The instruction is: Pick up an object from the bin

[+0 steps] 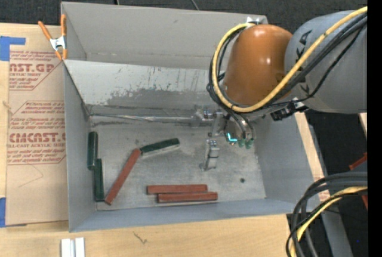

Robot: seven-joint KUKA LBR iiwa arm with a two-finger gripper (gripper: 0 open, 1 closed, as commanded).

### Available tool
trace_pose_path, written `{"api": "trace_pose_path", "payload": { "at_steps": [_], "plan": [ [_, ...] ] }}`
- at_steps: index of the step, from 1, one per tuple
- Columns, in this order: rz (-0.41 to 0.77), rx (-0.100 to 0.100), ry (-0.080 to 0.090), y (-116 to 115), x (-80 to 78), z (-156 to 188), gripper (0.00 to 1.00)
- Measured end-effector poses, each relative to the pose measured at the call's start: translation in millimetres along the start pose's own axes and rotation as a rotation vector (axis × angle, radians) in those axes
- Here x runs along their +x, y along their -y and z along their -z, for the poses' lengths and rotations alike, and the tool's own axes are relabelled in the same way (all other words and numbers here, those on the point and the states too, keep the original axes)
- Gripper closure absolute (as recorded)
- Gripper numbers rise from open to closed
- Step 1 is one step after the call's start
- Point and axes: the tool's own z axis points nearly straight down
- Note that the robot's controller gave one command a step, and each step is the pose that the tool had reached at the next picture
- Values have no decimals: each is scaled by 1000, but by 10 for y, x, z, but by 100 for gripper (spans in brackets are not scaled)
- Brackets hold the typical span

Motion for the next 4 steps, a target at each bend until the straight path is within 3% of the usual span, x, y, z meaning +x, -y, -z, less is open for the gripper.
{"api": "trace_pose_path", "payload": {
  "at_steps": [1,2,3,4],
  "plan": [
    [-1,0,7,1,-17,38,0],
    [-32,-1,16,-198,-36,-394,0],
    [44,1,5,-452,-73,-830,0],
    [-41,-2,10,-516,-199,-1149,100]
  ]
}}
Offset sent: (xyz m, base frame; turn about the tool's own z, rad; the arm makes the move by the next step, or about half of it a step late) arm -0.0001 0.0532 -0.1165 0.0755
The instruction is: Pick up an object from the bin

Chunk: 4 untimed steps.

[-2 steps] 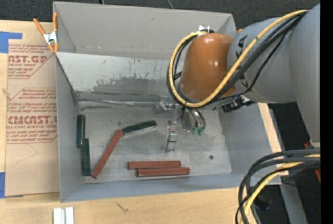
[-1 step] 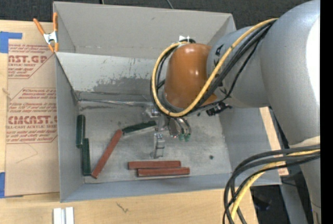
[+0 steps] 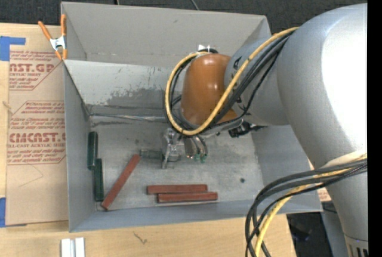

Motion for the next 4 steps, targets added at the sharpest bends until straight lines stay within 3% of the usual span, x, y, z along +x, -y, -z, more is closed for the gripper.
{"api": "trace_pose_path", "payload": {
  "at_steps": [1,2,3,4],
  "plan": [
    [0,0,0,0,0,0,100],
    [4,1,-2,-569,-43,2040,100],
    [4,0,1,-578,-47,2071,100],
    [-3,-1,8,-600,-50,1665,100]
  ]
}}
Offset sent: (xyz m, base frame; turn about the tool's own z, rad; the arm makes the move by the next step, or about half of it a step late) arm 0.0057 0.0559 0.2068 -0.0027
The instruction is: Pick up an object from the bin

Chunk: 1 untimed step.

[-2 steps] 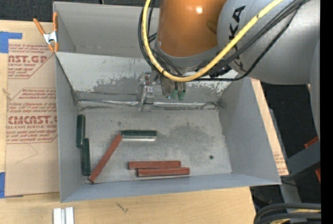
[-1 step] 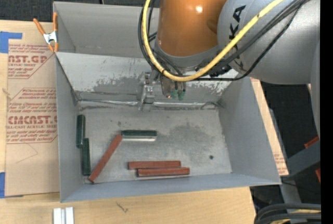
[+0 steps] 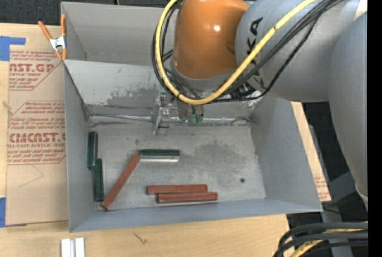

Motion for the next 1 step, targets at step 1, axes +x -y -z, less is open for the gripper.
{"api": "trace_pose_path", "payload": {
  "at_steps": [1],
  "plan": [
    [-32,3,-10,112,181,-659,0]
  ]
}}
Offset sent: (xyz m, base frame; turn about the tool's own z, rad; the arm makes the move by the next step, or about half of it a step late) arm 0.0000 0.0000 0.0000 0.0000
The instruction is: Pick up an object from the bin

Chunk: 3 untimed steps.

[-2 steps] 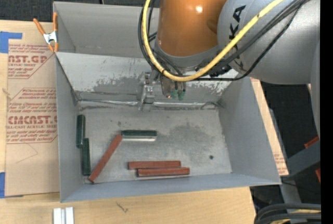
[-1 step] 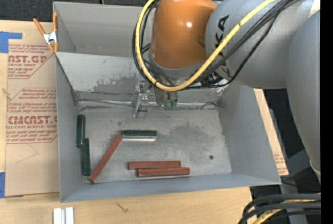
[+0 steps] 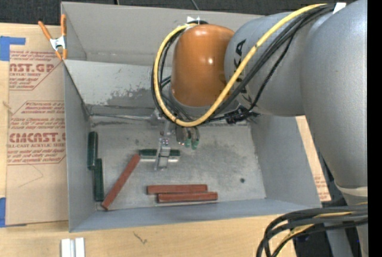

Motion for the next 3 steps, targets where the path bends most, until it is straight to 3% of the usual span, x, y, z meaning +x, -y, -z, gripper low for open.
{"api": "trace_pose_path", "payload": {
  "at_steps": [1,2,3],
  "plan": [
    [0,0,0,0,0,0,0],
    [0,-4,11,18,-38,-112,0],
    [-120,-1,2,138,33,-670,0]
  ]
}}
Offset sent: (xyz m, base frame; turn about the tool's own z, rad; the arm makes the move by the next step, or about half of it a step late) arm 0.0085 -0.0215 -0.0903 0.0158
